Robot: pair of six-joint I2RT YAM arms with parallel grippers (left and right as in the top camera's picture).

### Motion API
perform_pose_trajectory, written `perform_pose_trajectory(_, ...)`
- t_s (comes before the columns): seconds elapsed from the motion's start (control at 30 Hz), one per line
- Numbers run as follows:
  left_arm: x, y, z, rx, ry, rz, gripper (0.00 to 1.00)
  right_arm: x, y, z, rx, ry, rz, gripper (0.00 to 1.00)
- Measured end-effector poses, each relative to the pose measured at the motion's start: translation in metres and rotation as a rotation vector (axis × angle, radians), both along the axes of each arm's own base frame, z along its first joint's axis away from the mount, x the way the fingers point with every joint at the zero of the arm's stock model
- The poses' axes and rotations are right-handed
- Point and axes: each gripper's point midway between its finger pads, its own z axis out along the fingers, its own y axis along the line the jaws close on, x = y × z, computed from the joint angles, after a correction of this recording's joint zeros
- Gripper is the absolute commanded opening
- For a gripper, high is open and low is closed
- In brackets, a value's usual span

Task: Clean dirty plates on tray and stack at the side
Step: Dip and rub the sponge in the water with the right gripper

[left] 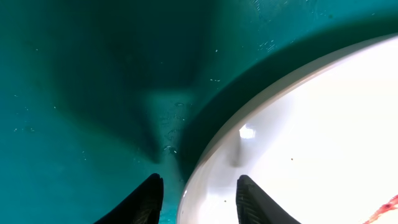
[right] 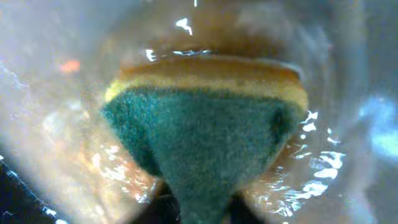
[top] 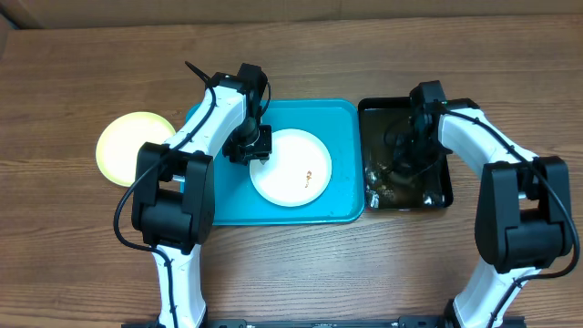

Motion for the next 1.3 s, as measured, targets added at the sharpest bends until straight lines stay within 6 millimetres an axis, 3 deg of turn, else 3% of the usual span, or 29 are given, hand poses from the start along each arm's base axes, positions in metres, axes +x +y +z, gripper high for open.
perform_pose_trajectory(0.03,0.000,0.000,0.000,0.000,0.000,0.000,0.39,0.000,0.001,0.000,0.002,-0.003,0.004,0.04)
perform_pose_trajectory(0.07,0.001,0.000,0.000,0.000,-0.003,0.000,0.39,0.001,0.001,0.000,0.000,-0.003,-0.002,0.04)
perform_pose_trajectory(0.1,0.001,0.000,0.000,-0.001,-0.004,0.000,0.39,0.001,0.001,0.000,0.004,-0.006,-0.007,0.14)
perform_pose_trajectory(0.13,0.001,0.000,0.000,-0.001,-0.006,0.000,0.39,0.002,0.001,-0.001,0.006,-0.008,-0.013,0.40)
perform_pose_trajectory(0.17,0.002,0.000,0.000,-0.002,-0.008,0.000,0.39,0.002,0.002,-0.001,0.011,-0.011,-0.016,0.46)
perform_pose_trajectory(0.2,0.002,-0.001,0.000,-0.002,-0.010,0.000,0.39,0.004,0.004,0.000,0.019,-0.019,-0.010,0.34)
perform_pose_trajectory(0.23,0.003,-0.001,0.000,-0.003,-0.011,0.000,0.38,0.006,0.005,0.001,0.021,-0.029,-0.003,0.04)
perform_pose_trajectory(0.33,0.003,-0.001,0.000,-0.003,-0.014,0.004,0.21,0.007,0.005,0.000,0.020,-0.032,-0.007,0.04)
perform_pose_trajectory(0.37,0.004,-0.001,0.000,-0.004,-0.014,0.006,0.17,0.007,0.005,0.000,0.022,-0.032,-0.006,0.10)
perform_pose_trajectory(0.4,0.003,-0.001,0.000,-0.004,-0.014,0.005,0.17,0.007,0.004,0.000,0.022,-0.030,-0.010,0.30)
perform_pose_trajectory(0.43,0.003,-0.001,0.000,-0.003,-0.014,0.001,0.19,0.007,0.004,0.000,0.023,-0.030,-0.012,0.43)
perform_pose_trajectory(0.47,0.003,-0.001,0.000,-0.003,-0.014,0.000,0.24,0.007,0.005,0.000,0.029,-0.030,-0.006,0.52)
perform_pose_trajectory(0.5,0.004,-0.001,0.000,-0.003,-0.015,-0.001,0.29,0.008,0.006,0.001,0.033,-0.033,-0.005,0.53)
perform_pose_trajectory(0.53,0.004,-0.001,0.000,-0.004,-0.016,0.000,0.30,0.008,0.007,0.002,0.034,-0.036,-0.001,0.48)
perform_pose_trajectory(0.6,0.006,-0.002,-0.001,-0.006,-0.026,0.003,0.31,0.008,0.008,0.002,0.031,-0.038,0.007,0.25)
perform_pose_trajectory(0.63,0.007,-0.002,-0.002,-0.007,-0.031,0.004,0.31,0.007,0.007,0.001,0.029,-0.035,0.006,0.18)
perform_pose_trajectory(0.73,0.007,-0.002,-0.010,-0.011,-0.041,0.004,0.30,0.006,0.004,0.000,0.021,-0.029,-0.005,0.22)
perform_pose_trajectory(0.8,0.007,-0.002,-0.011,-0.016,-0.048,0.004,0.22,0.006,0.004,0.000,0.023,-0.028,-0.008,0.31)
perform_pose_trajectory(0.83,0.007,-0.003,-0.011,-0.018,-0.052,0.006,0.14,0.006,0.004,0.000,0.024,-0.027,-0.010,0.30)
perform_pose_trajectory(0.87,0.007,-0.003,-0.011,-0.022,-0.052,0.009,0.05,0.005,0.004,0.000,0.024,-0.026,-0.006,0.20)
perform_pose_trajectory(0.9,0.006,-0.003,-0.011,-0.021,-0.052,0.007,0.04,0.005,0.004,0.000,0.023,-0.026,0.001,0.04)
perform_pose_trajectory(1.07,0.006,-0.006,-0.007,-0.040,-0.060,0.001,0.04,0.000,0.003,0.000,0.019,-0.003,-0.007,0.04)
perform_pose_trajectory(1.2,0.007,-0.005,-0.008,-0.034,-0.061,0.001,0.04,-0.016,0.001,0.002,0.009,0.072,0.006,0.04)
perform_pose_trajectory(1.3,0.008,-0.002,-0.008,-0.015,-0.069,-0.004,0.22,-0.024,0.000,0.006,0.003,0.111,0.030,0.04)
